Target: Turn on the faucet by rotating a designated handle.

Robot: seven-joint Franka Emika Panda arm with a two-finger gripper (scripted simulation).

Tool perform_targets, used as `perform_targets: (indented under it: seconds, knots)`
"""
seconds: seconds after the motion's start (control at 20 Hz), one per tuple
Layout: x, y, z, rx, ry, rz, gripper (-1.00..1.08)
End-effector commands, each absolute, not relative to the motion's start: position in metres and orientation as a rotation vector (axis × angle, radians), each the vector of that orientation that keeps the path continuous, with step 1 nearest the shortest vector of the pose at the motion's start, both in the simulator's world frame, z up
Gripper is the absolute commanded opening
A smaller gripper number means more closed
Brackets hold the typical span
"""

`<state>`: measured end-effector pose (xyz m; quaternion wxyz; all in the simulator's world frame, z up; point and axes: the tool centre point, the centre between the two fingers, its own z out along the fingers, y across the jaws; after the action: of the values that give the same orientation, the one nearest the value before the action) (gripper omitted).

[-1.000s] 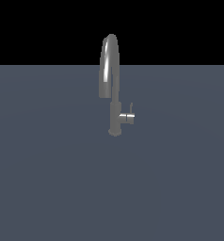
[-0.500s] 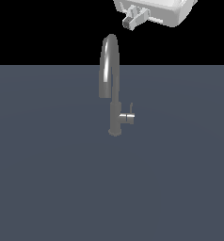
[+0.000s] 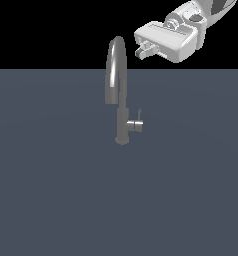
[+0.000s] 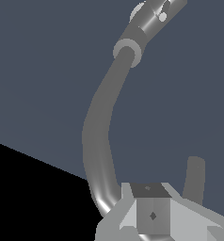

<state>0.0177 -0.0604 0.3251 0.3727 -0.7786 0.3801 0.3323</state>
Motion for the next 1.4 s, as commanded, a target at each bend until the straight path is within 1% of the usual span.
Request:
perform_targets:
  seconds: [0.0,0.45,0.85,1.1,1.35]
  knots:
    - [0.029,-0.065,0.309,-1.908,1.012,0.885,-1.0]
    - [0.065,-0.081,0.237,-1.554,1.148,0.998,-1.0]
    - [0.083,-0.085,0.174,-1.268,1.235,1.068,-1.0]
    - [0.088,-0.084,0.149,-1.155,1.265,1.09,-1.0]
    - [0.089,-0.083,0.137,-1.102,1.277,1.1,-1.0]
